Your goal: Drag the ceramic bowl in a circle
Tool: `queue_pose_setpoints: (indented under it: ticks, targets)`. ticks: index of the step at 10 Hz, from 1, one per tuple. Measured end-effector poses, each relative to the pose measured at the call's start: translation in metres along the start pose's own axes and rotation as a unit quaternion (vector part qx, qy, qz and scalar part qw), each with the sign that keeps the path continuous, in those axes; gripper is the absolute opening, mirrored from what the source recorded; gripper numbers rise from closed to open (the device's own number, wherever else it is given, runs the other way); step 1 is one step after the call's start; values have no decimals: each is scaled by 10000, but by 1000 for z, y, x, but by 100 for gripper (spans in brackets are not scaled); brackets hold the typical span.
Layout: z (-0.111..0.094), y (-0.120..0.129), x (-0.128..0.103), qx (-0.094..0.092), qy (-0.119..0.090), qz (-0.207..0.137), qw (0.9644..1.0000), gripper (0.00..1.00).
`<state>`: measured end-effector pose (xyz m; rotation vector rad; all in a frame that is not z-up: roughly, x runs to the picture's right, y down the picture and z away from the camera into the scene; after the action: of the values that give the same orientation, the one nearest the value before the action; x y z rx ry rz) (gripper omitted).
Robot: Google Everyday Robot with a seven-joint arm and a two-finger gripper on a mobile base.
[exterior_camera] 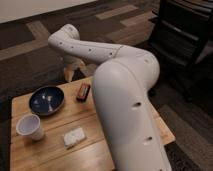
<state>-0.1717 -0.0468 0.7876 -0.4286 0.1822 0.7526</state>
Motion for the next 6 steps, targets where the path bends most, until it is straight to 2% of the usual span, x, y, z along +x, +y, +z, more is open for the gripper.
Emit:
queue_pose_setpoints:
  ticks: [3, 4, 5, 6]
  targets:
    - [-19, 67, 38, 137, 102, 295, 9994, 65]
    - [-22, 94, 51, 170, 225, 334, 9990, 65]
    - [-23, 127, 57, 154, 332, 234, 9991, 65]
    - [-25, 149, 55, 125, 377, 73, 9992, 65]
